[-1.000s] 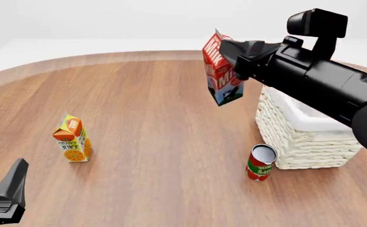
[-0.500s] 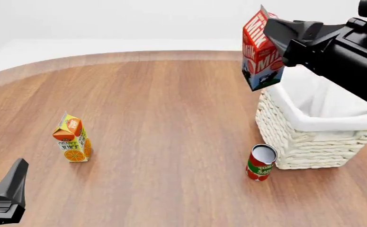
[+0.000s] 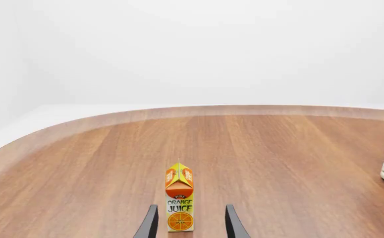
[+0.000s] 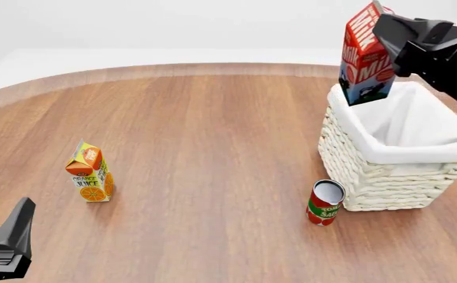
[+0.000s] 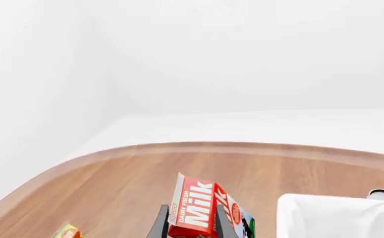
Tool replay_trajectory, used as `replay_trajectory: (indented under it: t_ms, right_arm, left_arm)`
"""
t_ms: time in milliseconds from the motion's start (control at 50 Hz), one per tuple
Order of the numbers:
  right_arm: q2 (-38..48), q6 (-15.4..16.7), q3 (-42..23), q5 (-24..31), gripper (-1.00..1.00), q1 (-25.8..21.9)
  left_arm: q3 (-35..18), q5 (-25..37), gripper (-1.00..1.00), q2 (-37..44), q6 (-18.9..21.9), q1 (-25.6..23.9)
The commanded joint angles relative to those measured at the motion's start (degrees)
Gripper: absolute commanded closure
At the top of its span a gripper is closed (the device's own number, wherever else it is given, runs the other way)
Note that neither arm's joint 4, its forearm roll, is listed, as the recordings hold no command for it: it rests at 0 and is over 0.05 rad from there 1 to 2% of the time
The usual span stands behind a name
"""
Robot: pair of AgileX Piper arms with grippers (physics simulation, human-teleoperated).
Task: Pick the milk and place it in the basket.
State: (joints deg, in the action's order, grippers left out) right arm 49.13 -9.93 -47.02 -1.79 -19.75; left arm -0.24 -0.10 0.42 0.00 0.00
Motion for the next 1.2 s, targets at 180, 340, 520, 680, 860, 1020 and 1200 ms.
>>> replay_trajectory:
  t_ms: [180, 340, 520, 680, 860, 1020, 1200]
  right_arm:
    - [-1.34, -1.34, 1.80, -3.32, 1.00, 6.05]
    - [0.12, -1.68, 3.23, -6.72, 1.00, 7.62]
    - [1.67, -2.65, 5.33, -10.96, 1.00, 10.84]
    - [3.51, -2.85, 5.97, -13.79, 1.00, 13.78]
    - [3.93, -2.91, 6.59, -15.30, 1.00, 16.32]
    - [6.08, -3.75, 7.67, -18.27, 1.00, 19.34]
    - [9.49, -3.91, 7.56, -21.04, 1.00, 20.10]
  left_arm:
    - [0.00, 0.00, -1.00, 0.00, 0.00, 0.00]
    - [0.00, 0.00, -1.00, 0.00, 0.00, 0.00]
    - [0.00, 0.00, -1.00, 0.00, 0.00, 0.00]
    - [0.00, 0.00, -1.00, 0.00, 0.00, 0.00]
    - [0.00, 0.00, -1.00, 0.00, 0.00, 0.00]
    - [0.00, 0.00, -1.00, 0.00, 0.00, 0.00]
    - [0.00, 0.00, -1.00, 0.00, 0.00, 0.00]
